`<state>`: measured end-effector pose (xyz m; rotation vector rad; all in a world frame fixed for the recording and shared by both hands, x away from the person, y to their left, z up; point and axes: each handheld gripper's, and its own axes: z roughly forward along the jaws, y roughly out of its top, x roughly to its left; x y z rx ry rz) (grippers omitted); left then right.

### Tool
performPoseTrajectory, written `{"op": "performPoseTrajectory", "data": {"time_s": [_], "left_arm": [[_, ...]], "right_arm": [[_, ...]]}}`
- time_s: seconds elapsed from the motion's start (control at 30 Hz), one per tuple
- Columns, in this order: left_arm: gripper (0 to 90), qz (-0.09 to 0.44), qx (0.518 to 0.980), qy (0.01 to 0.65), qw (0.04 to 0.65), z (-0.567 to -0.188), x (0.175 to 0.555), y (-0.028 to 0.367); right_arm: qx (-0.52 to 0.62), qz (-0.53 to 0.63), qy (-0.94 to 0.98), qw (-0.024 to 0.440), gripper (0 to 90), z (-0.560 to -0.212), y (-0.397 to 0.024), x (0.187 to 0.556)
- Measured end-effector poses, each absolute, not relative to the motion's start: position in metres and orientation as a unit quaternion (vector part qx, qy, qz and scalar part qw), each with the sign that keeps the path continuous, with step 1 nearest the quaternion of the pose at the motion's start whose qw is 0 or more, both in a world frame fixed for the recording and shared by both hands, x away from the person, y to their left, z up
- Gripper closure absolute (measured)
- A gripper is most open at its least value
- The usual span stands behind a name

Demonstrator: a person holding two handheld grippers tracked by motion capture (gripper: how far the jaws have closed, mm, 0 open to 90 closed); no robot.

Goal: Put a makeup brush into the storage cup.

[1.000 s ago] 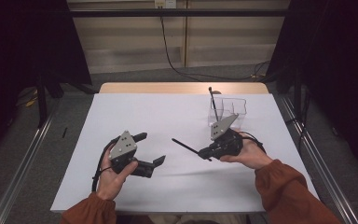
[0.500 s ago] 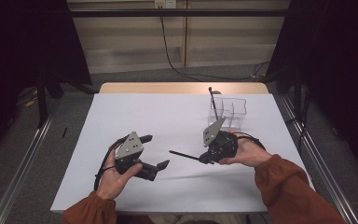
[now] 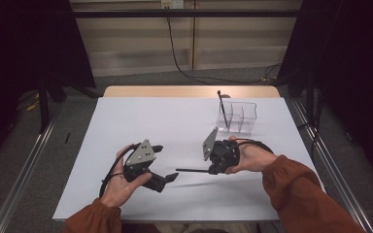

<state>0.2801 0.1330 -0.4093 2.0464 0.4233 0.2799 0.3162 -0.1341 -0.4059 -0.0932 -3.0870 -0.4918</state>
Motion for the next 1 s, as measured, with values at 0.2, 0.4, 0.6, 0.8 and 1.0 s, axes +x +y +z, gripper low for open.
{"op": "performPoseTrajectory", "data": {"time_s": [0.2,0.4,0.6,0.8,1.0], "left_arm": [[2.7,0.093,0.863,0.163,0.470,-0.406,0.281,0.128],[2.8,0.070,0.890,0.145,0.426,-0.401,0.286,0.120],[3.3,0.045,0.912,0.133,0.386,-0.400,0.295,0.113],[3.9,0.026,0.935,0.122,0.333,-0.395,0.302,0.109],[5.6,-0.014,0.944,0.127,0.303,-0.393,0.310,0.103]], "right_arm": [[-0.019,-0.125,-0.992,0.017,84.3,-0.407,-0.128,0.314],[-0.012,-0.119,-0.993,0.021,84.3,-0.407,-0.123,0.315],[-0.010,-0.112,-0.993,0.022,84.3,-0.406,-0.122,0.316],[-0.003,-0.110,-0.994,0.022,84.3,-0.406,-0.119,0.317],[0.003,-0.104,-0.994,0.021,84.3,-0.404,-0.114,0.317]]}}
